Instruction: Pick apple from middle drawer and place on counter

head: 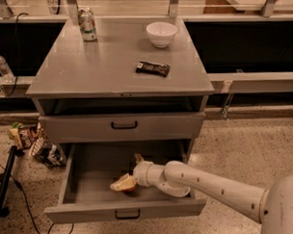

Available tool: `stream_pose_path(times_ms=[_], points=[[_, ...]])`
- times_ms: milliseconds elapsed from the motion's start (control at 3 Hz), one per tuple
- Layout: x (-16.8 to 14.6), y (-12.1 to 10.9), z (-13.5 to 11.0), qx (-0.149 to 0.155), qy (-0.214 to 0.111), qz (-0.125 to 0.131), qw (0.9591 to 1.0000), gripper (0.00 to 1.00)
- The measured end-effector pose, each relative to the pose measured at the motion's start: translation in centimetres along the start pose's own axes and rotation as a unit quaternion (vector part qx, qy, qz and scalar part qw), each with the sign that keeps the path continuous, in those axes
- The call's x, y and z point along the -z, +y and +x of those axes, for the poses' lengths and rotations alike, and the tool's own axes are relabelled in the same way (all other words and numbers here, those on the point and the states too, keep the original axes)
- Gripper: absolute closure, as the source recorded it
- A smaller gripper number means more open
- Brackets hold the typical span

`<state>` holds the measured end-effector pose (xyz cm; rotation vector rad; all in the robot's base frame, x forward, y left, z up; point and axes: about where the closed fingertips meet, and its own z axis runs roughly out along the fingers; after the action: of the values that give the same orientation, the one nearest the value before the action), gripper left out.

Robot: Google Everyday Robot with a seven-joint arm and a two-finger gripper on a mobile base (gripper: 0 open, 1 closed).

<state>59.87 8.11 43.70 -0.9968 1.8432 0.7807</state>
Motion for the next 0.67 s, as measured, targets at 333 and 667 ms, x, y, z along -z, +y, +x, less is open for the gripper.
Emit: stream_pose_path(times_ms=[333,667], points=[[0.5,-1.3,-2.3,-0.011,-0.014,0.008,0.9998,0.21],[0.7,-2.0,-3.7,-0.02,-0.018,0.006,0.9996,0.2]])
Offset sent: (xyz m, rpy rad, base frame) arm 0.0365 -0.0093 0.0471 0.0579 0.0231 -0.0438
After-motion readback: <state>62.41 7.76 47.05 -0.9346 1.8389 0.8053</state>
